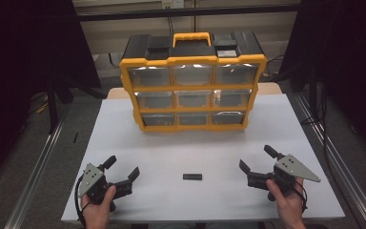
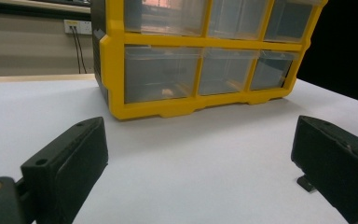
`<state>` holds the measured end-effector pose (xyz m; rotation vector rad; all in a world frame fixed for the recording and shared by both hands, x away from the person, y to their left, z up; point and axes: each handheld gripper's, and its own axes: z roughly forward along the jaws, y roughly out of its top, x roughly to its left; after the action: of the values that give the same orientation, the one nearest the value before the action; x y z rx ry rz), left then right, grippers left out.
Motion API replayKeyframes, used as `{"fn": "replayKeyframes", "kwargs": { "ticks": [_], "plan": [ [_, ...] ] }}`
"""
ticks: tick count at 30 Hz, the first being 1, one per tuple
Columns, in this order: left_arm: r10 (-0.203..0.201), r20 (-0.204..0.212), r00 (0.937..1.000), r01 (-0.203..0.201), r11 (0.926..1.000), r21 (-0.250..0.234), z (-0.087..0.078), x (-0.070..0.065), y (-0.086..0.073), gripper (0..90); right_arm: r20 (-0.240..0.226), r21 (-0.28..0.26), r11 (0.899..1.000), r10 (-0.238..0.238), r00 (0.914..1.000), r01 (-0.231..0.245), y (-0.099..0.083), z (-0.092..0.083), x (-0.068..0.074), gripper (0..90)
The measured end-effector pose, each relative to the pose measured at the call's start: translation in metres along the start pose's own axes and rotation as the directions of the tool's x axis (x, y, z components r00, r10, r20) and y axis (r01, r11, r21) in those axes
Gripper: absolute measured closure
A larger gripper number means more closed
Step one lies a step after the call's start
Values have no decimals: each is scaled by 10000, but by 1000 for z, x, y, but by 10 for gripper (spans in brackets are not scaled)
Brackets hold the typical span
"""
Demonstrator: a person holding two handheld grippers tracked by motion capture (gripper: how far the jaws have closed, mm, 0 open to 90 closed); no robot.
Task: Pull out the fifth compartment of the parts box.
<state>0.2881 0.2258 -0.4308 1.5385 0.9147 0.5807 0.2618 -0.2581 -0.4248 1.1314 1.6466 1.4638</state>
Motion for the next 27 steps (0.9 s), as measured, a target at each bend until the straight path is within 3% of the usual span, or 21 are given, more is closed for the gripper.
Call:
{"fn": "replayKeyframes", "kwargs": {
  "ticks": [17, 27],
  "plan": [
    [141, 59, 9999, -141, 9999, -7, 0, -1, 0, 39, -527, -86, 9984, -558, 9971, 554, 8, 17, 18, 0],
    [97, 63, 9999, -97, 9999, -50, 0, -1, 0, 39, -656, -282, 9986, -470, 9967, 452, 16, 31, 28, 2]
  ]
}}
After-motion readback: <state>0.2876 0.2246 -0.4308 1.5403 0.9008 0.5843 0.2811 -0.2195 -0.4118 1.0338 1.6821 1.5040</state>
